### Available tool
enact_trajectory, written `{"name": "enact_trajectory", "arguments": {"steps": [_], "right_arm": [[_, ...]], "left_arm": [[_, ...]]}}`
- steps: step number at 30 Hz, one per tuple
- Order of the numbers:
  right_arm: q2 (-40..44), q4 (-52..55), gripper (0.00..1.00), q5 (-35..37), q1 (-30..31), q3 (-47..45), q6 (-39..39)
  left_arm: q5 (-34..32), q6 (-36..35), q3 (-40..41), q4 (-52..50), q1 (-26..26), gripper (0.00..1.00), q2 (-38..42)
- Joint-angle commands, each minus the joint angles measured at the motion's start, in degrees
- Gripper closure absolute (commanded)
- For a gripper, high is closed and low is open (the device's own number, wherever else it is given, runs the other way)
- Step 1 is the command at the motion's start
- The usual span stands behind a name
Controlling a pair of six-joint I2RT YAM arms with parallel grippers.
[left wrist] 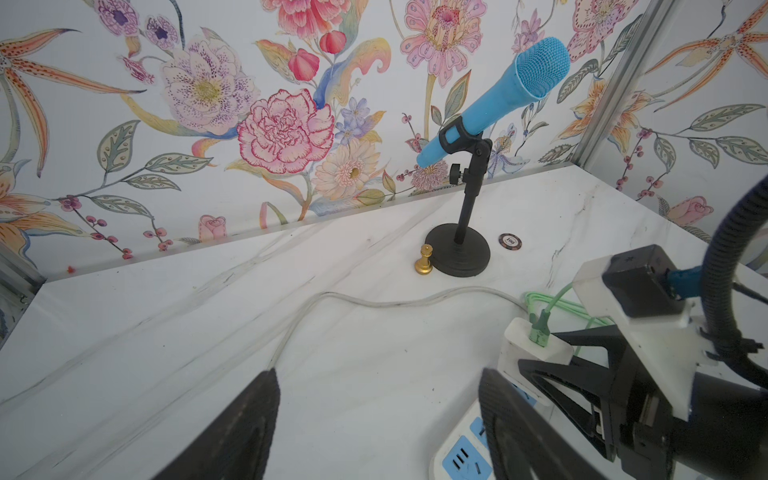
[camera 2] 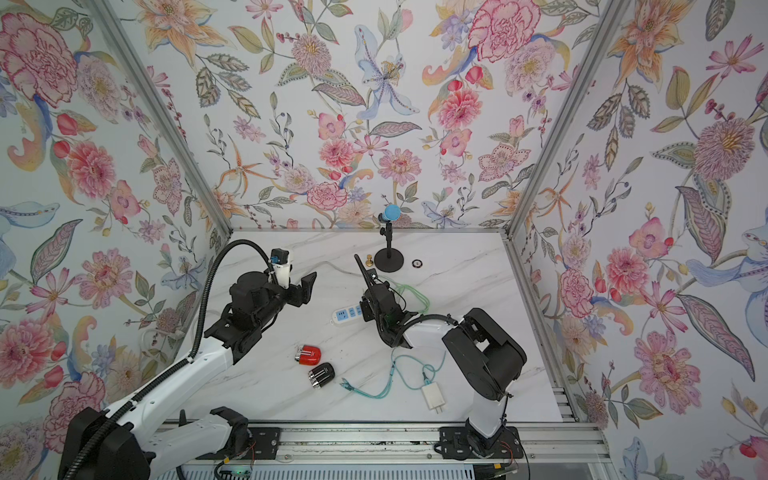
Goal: Charge the electric shaver
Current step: Insert the plug into the socket.
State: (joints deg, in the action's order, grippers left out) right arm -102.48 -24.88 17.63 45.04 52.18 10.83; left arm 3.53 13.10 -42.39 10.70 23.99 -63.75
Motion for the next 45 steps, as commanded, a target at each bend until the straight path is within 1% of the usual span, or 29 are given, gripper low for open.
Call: {"name": "enact_trajectory", "arguments": {"steps": [1,10,30,45], "right_arm": [[-0.2,-4.0,1.00,1.7,0.6,0.8,0.8],[-1.1,-5.2,1.00,0.7,1.1,-1.0,2.5],[-2.9,-5.7,1.00,4.2,2.1,-4.5,4.4],[-2.1,-3.0,1.00,5.6,3.7,-5.8,4.7]], "left_arm": [[-1.2,0.9,0.9,1.5,-0.7,0.22,0.7],[-0.1,1.1,0.7,1.7,-0.9,0.22,-0.5],[0.7,1.1,1.0,1.8,-1.2,0.22,-0.6],[1.2,1.5,0.9,2.2,-1.3,0.22,-1.0]]}}
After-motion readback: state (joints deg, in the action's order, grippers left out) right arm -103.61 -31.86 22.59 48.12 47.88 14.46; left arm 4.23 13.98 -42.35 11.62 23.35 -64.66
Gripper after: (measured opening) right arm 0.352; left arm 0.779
